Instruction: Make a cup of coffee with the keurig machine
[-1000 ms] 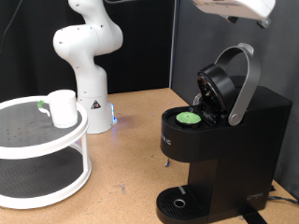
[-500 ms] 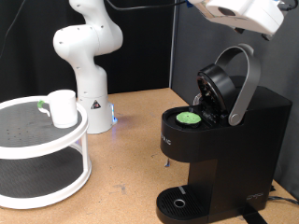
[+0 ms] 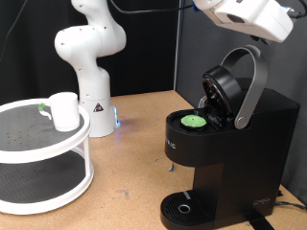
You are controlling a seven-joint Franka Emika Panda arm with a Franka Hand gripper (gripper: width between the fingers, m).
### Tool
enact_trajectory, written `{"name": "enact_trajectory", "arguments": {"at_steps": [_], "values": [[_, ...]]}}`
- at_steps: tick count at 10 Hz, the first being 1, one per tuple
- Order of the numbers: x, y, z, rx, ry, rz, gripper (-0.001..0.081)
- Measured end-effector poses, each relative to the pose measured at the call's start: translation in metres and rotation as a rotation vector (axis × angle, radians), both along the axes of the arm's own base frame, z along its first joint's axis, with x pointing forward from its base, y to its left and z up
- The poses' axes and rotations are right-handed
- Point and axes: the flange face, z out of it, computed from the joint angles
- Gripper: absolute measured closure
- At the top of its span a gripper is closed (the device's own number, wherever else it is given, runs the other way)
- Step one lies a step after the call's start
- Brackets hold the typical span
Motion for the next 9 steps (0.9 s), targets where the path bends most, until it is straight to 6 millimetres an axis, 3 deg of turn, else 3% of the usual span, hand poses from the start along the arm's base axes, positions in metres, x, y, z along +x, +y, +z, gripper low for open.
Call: {"name": "enact_trajectory", "arguments": {"at_steps": [1, 2, 3, 9], "values": [[0.0, 0.001, -0.002, -0.001, 0.003, 0.001, 0.0614], [0.001, 0.002, -0.005, -0.004, 0.007, 0.001, 0.0614], [0.002, 0.002, -0.008, -0.007, 0.011, -0.002, 0.077], [0.005, -0.006, -0.012, -0.002, 0.006, 0.004, 0.0805]]}}
